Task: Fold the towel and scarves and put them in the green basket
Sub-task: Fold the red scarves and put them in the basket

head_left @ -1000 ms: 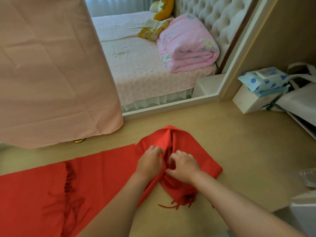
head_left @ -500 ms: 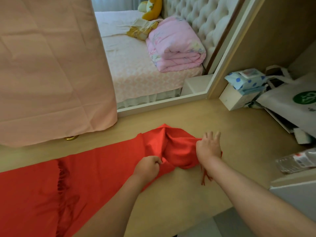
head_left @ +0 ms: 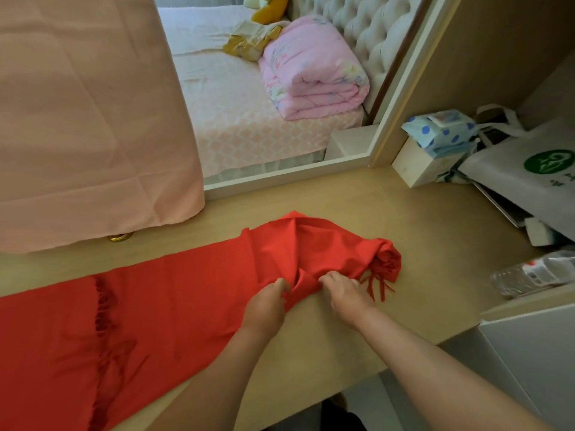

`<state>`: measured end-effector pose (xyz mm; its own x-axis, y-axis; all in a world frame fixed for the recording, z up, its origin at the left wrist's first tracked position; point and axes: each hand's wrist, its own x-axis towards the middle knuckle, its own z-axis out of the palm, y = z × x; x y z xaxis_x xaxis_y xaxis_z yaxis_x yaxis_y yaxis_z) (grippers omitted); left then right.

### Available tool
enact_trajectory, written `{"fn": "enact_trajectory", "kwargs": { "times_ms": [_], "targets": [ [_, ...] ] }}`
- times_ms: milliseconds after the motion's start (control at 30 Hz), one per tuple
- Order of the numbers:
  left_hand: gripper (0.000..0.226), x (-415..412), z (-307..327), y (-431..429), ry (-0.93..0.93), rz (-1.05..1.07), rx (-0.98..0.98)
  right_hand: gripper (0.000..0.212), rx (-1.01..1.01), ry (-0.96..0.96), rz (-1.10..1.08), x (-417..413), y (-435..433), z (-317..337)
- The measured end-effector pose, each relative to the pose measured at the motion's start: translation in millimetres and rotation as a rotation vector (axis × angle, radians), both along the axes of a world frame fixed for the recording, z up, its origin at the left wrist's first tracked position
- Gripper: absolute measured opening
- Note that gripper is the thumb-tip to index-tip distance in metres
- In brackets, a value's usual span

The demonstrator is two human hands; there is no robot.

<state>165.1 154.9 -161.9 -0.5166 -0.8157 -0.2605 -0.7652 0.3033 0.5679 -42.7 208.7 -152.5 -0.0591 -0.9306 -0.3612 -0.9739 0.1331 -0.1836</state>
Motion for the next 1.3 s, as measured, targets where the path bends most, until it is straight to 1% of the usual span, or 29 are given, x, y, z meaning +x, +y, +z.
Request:
{"fn": "enact_trajectory", "kwargs": {
  "times_ms": [67,133,200,233,300,333,400,500,533,633,700,767,833,900,933,1000,1067,1100,1167,1200,1233,1267,1300],
  "targets": [
    [0.045,-2,2,2,0.085,0.054,0.021,0.050,0.029,0.097,0.024,-11,-1,-4],
    [0.045,-6,5,6,0.126,0.088,0.024,0.053,0.012,0.160,0.068,-22,-1,-6],
    [0.039,-10,7,11,0.118,0.136,-0.020,0.046,-0.043,0.192,0.088,-31,-1,-8],
    [0.033,-12,6,14,0.101,0.153,-0.073,0.042,-0.068,0.212,0.102,-34,-2,-9],
    [0.017,-18,5,20,0.071,0.128,-0.176,0.041,-0.075,0.228,0.145,-42,-3,-10],
    [0.017,-23,5,25,0.062,0.086,-0.196,0.040,-0.059,0.211,0.159,-47,-3,-11],
    [0.029,-35,4,33,0.017,-0.022,-0.225,0.028,-0.084,0.119,0.139,-60,-5,-12],
    [0.038,-55,0,40,-0.091,-0.099,-0.295,0.010,-0.240,-0.035,0.087,-79,-11,-9],
    [0.040,-61,0,42,-0.132,-0.101,-0.302,0.008,-0.303,-0.050,0.090,-85,-14,-3],
    [0.052,-72,-2,45,-0.257,-0.070,-0.343,0.013,-0.457,-0.024,0.068,-107,-19,22],
    [0.054,-78,-2,46,-0.312,-0.049,-0.378,0.018,-0.493,-0.011,0.012,-125,-21,35],
    [0.042,-84,-3,46,-0.301,-0.044,-0.393,0.022,-0.435,0.064,0.006,-143,-18,41],
    [0.024,-91,-6,49,-0.216,-0.040,-0.337,0.025,-0.264,0.257,0.080,-155,-13,41],
    [0.023,-97,-6,54,-0.185,-0.052,-0.222,0.032,-0.060,0.397,0.202,-156,-6,40],
    [0.025,-99,-6,57,-0.199,-0.069,-0.172,0.035,0.003,0.404,0.261,-154,-3,38],
    [0.029,-99,-7,62,-0.221,-0.091,-0.091,0.037,0.038,0.343,0.342,-144,2,35],
    [0.029,-100,-7,63,-0.214,-0.097,-0.021,0.034,0.012,0.201,0.384,-129,5,31],
    [0.026,-100,-6,63,-0.213,-0.110,0.010,0.036,0.001,0.108,0.376,-121,6,27],
    [0.023,-101,-3,59,-0.223,-0.136,0.065,0.056,0.083,-0.016,0.320,-106,8,20],
    [0.022,-101,-1,57,-0.223,-0.135,0.079,0.064,0.154,-0.009,0.284,-100,8,17],
    [0.022,-101,2,53,-0.214,-0.119,0.075,0.066,0.212,0.034,0.261,-95,6,15],
    [0.022,-100,3,48,-0.198,-0.092,0.053,0.062,0.228,0.098,0.256,-91,3,15],
    [0.022,-98,4,41,-0.181,-0.059,0.020,0.053,0.197,0.166,0.264,-88,-2,16]
  ]
}}
